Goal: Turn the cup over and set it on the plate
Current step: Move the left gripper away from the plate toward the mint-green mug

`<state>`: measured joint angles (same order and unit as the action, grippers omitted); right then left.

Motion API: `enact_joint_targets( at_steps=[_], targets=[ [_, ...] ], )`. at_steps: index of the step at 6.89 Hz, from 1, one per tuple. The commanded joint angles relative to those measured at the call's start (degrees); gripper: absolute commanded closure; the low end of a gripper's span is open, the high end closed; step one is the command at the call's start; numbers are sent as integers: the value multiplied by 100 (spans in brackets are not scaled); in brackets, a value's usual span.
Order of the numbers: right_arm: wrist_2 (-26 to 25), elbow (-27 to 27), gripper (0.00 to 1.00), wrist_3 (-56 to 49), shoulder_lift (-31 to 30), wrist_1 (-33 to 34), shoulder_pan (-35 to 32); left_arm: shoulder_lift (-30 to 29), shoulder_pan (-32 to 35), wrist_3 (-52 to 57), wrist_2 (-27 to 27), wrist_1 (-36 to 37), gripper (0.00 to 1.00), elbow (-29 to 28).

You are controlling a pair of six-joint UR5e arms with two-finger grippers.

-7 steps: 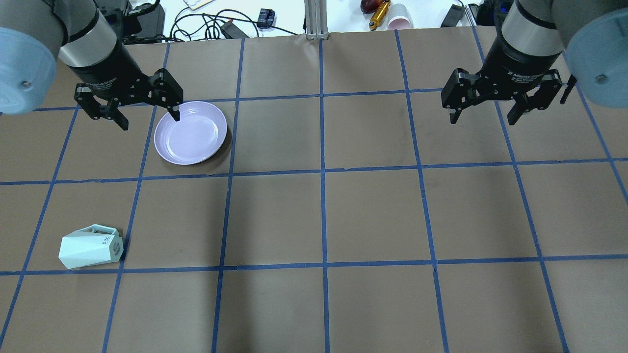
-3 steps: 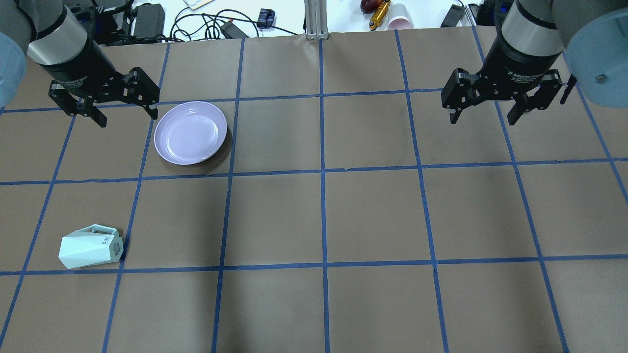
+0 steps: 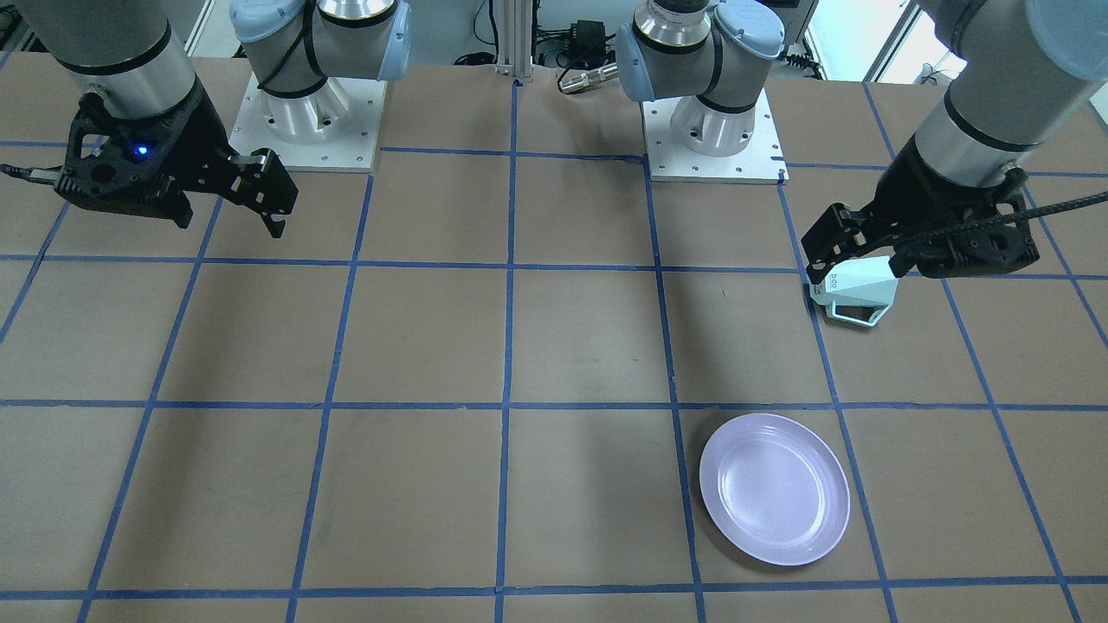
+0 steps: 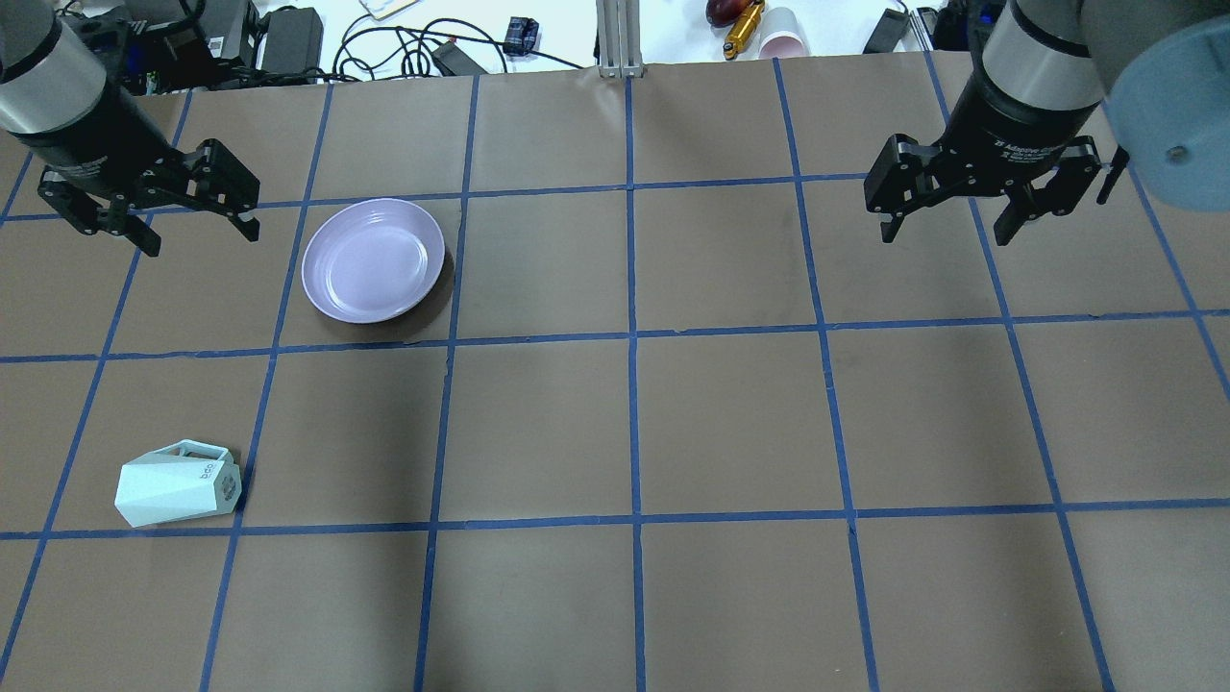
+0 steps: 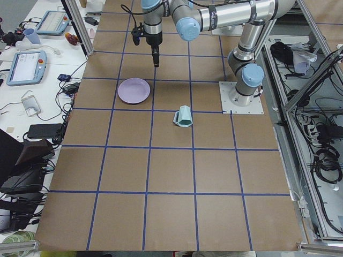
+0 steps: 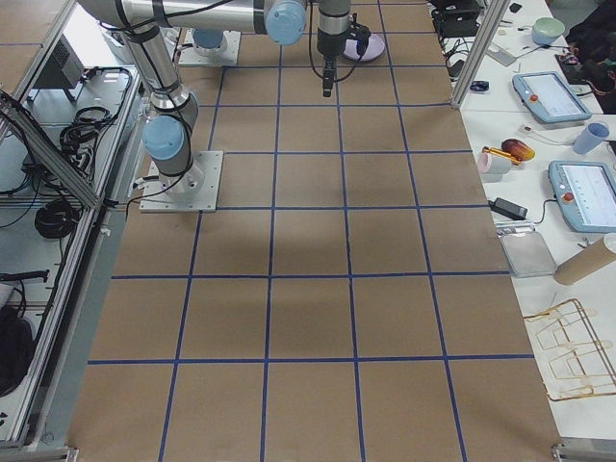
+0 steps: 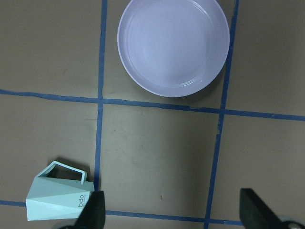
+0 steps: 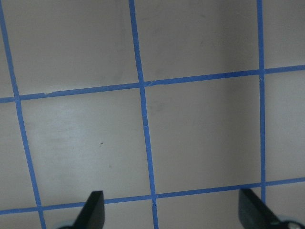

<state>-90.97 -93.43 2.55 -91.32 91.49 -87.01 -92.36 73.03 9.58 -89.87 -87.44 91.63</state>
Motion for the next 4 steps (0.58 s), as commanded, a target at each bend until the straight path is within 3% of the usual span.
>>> enact_joint_targets(
  at_steps=[1, 4],
  targets=[
    [0, 0, 0, 0, 0, 0, 0, -54, -890, 934, 39, -54, 0, 47],
    [0, 0, 0, 0, 0, 0, 0, -255, -2131, 2814, 101, -72, 0, 152]
  ],
)
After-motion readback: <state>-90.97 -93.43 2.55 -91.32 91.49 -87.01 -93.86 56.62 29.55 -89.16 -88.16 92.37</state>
